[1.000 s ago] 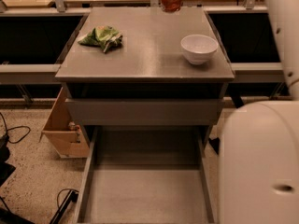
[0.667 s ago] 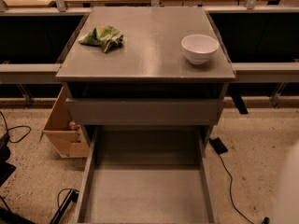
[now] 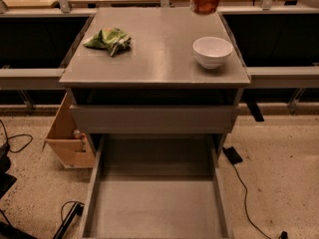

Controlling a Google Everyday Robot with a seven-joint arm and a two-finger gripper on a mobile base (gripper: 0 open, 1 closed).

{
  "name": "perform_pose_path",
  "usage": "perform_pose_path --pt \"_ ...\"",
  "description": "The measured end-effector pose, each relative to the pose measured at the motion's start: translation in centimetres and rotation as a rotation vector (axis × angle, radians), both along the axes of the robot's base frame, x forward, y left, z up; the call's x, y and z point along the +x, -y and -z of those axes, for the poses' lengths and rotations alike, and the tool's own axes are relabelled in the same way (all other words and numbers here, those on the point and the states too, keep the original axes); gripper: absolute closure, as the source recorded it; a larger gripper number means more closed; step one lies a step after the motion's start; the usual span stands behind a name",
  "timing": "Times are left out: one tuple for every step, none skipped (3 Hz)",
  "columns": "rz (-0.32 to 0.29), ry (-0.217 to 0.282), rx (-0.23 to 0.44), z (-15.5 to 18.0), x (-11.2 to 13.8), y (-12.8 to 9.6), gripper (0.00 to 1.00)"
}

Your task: Place coke can into middle drawer

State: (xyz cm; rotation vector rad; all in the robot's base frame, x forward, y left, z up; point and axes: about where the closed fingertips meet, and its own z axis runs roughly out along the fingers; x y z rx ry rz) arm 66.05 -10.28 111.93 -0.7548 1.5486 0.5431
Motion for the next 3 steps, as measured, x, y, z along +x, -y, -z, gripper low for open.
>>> perform_pose_path --pt "-0.133 -0.124 -0.068 11.8 -2.7 -3.9 1.0" --pt "-0.214 -0.145 -0.113 16.6 -4.0 -6.0 1.0" --pt "-0.274 -0.089 -0.098 19.9 -4.4 -7.5 1.0"
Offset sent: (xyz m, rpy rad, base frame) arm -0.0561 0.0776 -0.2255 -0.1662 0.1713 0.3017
